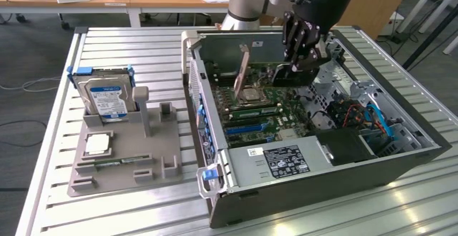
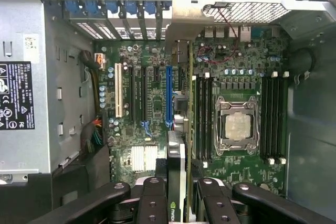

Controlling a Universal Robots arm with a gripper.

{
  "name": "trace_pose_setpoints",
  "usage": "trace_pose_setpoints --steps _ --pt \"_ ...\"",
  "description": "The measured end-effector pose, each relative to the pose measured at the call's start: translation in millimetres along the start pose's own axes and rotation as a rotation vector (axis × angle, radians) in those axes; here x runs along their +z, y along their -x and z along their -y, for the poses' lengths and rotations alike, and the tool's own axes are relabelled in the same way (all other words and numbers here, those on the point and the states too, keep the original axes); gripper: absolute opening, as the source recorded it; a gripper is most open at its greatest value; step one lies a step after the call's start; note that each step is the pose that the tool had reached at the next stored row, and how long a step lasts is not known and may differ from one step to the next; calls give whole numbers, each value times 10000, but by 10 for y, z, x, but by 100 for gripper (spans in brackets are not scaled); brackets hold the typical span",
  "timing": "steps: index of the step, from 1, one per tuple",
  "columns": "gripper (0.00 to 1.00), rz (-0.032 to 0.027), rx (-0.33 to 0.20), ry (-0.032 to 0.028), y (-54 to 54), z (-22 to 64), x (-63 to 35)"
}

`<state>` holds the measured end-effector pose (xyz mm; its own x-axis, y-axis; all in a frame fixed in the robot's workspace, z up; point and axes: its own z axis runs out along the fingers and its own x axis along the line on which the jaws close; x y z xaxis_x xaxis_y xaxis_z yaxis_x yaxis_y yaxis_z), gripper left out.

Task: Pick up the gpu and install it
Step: 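Insert the gpu into the slot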

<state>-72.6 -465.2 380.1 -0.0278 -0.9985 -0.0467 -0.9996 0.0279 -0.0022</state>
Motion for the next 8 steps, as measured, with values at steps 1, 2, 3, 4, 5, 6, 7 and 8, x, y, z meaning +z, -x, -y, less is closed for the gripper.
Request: trace_pose_setpoints --steps 1,2,3,4,5,6,7,8 --pt "27 0 1 0 -1 0 14" --pt "27 -1 3 1 -1 -1 27" --pt "27 1 4 0 -2 -2 42" --pt "27 1 5 0 -2 -2 57" --pt "27 1 7 0 -3 -2 74" --pt "27 1 7 0 -4 -3 90" --pt "27 1 9 0 -4 -3 107" --pt "27 1 10 -1 -5 -3 126"
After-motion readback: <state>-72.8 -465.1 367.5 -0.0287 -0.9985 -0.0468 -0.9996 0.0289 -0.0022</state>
